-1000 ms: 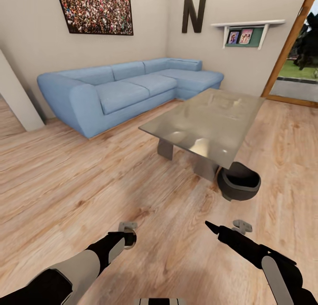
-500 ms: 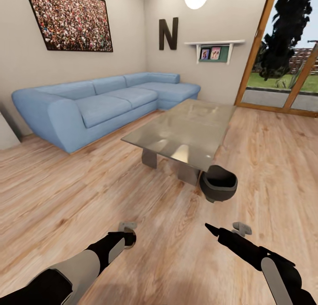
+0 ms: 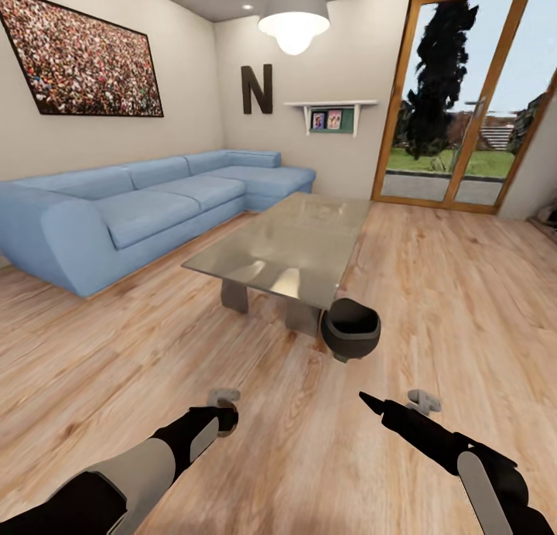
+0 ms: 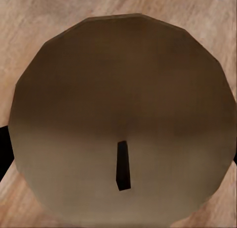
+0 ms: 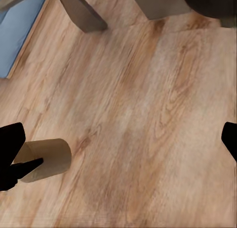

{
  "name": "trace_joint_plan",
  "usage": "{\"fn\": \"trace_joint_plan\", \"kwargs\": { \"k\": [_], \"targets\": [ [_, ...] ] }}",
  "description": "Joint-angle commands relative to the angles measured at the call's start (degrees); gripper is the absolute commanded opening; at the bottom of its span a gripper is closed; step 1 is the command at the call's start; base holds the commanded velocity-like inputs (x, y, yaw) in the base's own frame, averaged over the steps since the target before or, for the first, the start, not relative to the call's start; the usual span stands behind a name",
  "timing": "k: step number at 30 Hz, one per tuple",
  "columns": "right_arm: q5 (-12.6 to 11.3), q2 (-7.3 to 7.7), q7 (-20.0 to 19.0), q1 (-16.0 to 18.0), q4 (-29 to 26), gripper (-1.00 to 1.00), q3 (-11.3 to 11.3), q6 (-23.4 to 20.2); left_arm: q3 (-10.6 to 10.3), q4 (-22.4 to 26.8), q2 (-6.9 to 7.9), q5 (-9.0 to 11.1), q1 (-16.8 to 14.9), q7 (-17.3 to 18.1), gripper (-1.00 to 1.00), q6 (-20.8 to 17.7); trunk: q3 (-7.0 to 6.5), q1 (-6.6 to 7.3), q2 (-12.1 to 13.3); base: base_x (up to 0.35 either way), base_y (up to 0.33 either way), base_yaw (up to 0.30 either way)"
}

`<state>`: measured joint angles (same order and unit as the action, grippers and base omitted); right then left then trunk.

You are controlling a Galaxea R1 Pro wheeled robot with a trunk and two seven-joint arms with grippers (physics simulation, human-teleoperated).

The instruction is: Place each of the two pumpkins and all three candles from the living room inside a cabinet in the living room (use any cabinet), then make sure every cabinet is closed, and position the cauldron so it is next to a table in the living room.

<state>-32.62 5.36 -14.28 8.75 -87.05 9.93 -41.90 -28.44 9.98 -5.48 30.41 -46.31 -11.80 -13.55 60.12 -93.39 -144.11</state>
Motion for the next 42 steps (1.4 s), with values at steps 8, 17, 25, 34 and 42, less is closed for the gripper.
{"fn": "trace_joint_plan", "kwargs": {
  "k": [8, 17, 25, 34, 42],
  "targets": [
    [0.10, -0.03, -0.29, 0.04, 0.03, 1.00, 0.09, -0.30, -0.48, 0.13, 0.03, 0.47, -0.01, -0.27, -1.00, -0.26, -2.11, 0.21, 0.09, 0.000, 0.000, -0.264],
    [0.10, -0.08, -0.31, 0.04, 0.11, 1.00, 0.09, -0.28, -0.59, 0.13, 0.03, 0.29, -0.01, -0.17, -1.00, -0.21, -4.54, 0.45, 0.21, 0.000, 0.000, -0.264],
    [0.08, -0.01, -0.31, 0.04, 0.40, 1.00, 0.09, -0.28, -0.84, 0.13, -0.03, 0.19, -0.01, -0.22, -1.00, 0.03, -6.70, 0.65, 0.32, 0.000, 0.000, -0.264],
    [0.08, -0.07, -0.31, 0.04, 0.47, 1.00, 0.09, -0.28, -0.99, 0.13, -0.05, 0.18, -0.01, -0.18, -1.00, 0.19, -9.13, 0.89, 0.44, 0.000, 0.000, -0.264],
    [0.09, -0.08, -0.31, 0.04, 0.47, 1.00, 0.09, -0.28, -1.00, 0.13, -0.06, 0.18, -0.01, -0.16, -1.00, 0.27, -11.28, 1.09, 0.55, 0.000, 0.000, -0.264]
  ]
}}
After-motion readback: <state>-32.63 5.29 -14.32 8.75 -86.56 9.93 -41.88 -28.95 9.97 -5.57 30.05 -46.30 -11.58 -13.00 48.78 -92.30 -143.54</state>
